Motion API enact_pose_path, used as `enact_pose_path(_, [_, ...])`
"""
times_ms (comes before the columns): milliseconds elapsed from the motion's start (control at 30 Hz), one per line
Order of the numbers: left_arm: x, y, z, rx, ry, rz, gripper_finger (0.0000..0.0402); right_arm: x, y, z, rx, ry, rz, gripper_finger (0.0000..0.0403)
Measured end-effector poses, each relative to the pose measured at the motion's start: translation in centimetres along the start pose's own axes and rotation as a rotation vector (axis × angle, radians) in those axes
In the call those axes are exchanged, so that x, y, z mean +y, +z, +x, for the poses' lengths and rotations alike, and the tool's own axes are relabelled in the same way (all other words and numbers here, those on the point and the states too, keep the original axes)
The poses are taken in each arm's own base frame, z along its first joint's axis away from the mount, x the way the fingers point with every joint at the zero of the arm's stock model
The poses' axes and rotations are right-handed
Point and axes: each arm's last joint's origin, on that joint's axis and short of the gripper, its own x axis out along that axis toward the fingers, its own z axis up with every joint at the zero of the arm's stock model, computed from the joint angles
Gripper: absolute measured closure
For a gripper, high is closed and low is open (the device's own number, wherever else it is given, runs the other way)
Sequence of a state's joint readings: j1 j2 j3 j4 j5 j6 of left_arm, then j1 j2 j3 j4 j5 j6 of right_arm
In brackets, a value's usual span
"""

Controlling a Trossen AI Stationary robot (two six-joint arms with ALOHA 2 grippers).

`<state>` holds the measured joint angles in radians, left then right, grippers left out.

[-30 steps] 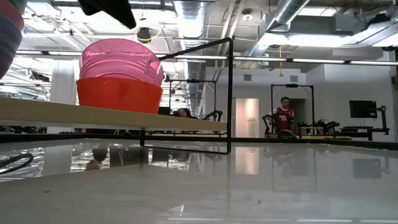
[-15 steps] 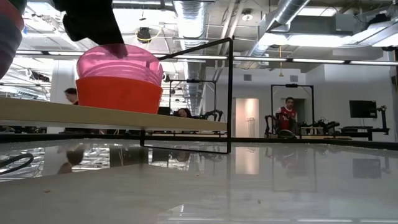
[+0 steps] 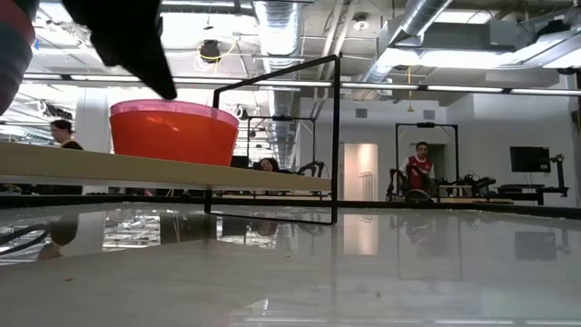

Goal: Place and stack bowls onto a shelf
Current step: Stack the small pink bowl on the small orange bowl on the shelf, then stack the small green bowl on the small pink bowl on the shelf

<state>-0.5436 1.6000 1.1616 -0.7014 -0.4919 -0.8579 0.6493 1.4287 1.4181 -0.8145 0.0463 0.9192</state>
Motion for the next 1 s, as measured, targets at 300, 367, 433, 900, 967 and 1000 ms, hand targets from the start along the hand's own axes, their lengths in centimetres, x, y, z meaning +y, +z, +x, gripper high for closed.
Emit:
enact_pose_path(300, [-0.2,3.3,-4.0,-0.144,-0.014,0.055,0.0401,0.0,-1.8,5.5,0.137,-0.176,0.031,0.0200])
enact_pose_path(367, [-0.2,4.0,-4.9,-0.167,-0.032,0.095,0.0398,0.0,-2.7,7.4,0.194,-0.216,0.019,0.0181])
enact_pose_path(433, [-0.3,4.6,-5.7,-0.182,-0.059,0.152,0.0388,0.0,-3.4,8.9,0.239,-0.236,0.011,0.0160])
enact_pose_path(900, [-0.6,5.8,-7.3,-0.204,-0.125,0.244,0.0251,-2.9,-5.7,13.7,0.458,-0.536,-0.026,0.0126])
enact_pose_path(967, [-0.6,5.8,-7.3,-0.202,-0.125,0.239,0.0239,-2.9,-5.8,14.4,0.473,-0.515,-0.039,0.0126])
enact_pose_path(1000, [-0.6,5.8,-7.3,-0.201,-0.124,0.239,0.0235,-2.9,-5.9,14.8,0.482,-0.508,-0.047,0.0126])
